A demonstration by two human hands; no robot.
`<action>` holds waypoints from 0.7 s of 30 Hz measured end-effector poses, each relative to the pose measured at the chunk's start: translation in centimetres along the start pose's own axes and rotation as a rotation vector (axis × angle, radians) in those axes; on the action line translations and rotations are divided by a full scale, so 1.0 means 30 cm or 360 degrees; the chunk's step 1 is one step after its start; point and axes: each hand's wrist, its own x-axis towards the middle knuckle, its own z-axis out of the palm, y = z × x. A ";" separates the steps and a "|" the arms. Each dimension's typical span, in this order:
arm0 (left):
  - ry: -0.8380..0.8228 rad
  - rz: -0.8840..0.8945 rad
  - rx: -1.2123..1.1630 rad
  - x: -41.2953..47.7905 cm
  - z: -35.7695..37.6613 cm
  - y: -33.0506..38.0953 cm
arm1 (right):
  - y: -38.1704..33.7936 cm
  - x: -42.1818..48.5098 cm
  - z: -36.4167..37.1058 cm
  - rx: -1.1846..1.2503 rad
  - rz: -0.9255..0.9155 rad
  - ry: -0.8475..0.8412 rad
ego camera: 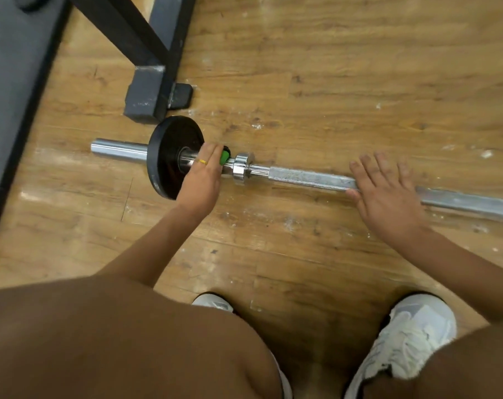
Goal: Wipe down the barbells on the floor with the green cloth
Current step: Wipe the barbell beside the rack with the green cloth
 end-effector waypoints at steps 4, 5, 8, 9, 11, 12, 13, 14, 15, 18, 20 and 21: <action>-0.0075 -0.0080 0.0019 0.010 -0.026 -0.027 | -0.025 -0.052 0.009 -0.0014 -0.0001 0.0045; -0.0111 -0.0130 0.0026 0.022 -0.035 -0.038 | -0.026 -0.062 0.006 -0.0022 0.0002 0.0033; -0.0180 -0.0237 0.0045 0.041 -0.052 -0.044 | -0.031 -0.087 -0.003 -0.0038 -0.0001 -0.0023; -0.0180 -0.0253 0.0040 0.037 -0.052 -0.041 | -0.029 -0.095 -0.006 -0.0047 -0.0007 -0.0039; -0.0162 -0.0255 0.0019 0.025 -0.049 -0.043 | -0.013 -0.113 -0.009 -0.0041 0.0027 -0.0047; -0.0149 -0.0250 0.0003 0.023 -0.048 -0.050 | 0.004 -0.119 -0.010 -0.0025 0.0065 -0.0040; -0.0146 -0.0250 -0.0007 0.020 -0.047 -0.057 | 0.024 -0.126 -0.010 -0.0010 0.0098 -0.0050; -0.0142 -0.0260 -0.0015 0.016 -0.045 -0.065 | 0.045 -0.132 -0.010 0.0001 0.0106 -0.0076; -0.0129 -0.0276 -0.0020 0.012 -0.041 -0.068 | 0.064 -0.136 -0.011 0.0007 0.0092 -0.0103; -0.0070 -0.0310 -0.0016 -0.014 -0.024 -0.057 | 0.093 -0.148 -0.013 0.0035 0.0010 -0.0129; -0.0069 -0.0254 0.0004 -0.035 -0.019 -0.072 | 0.094 -0.156 -0.008 0.0031 -0.0015 -0.0129; -0.0094 -0.0218 0.0017 -0.038 -0.022 -0.088 | 0.096 -0.160 -0.002 0.0028 -0.0025 -0.0120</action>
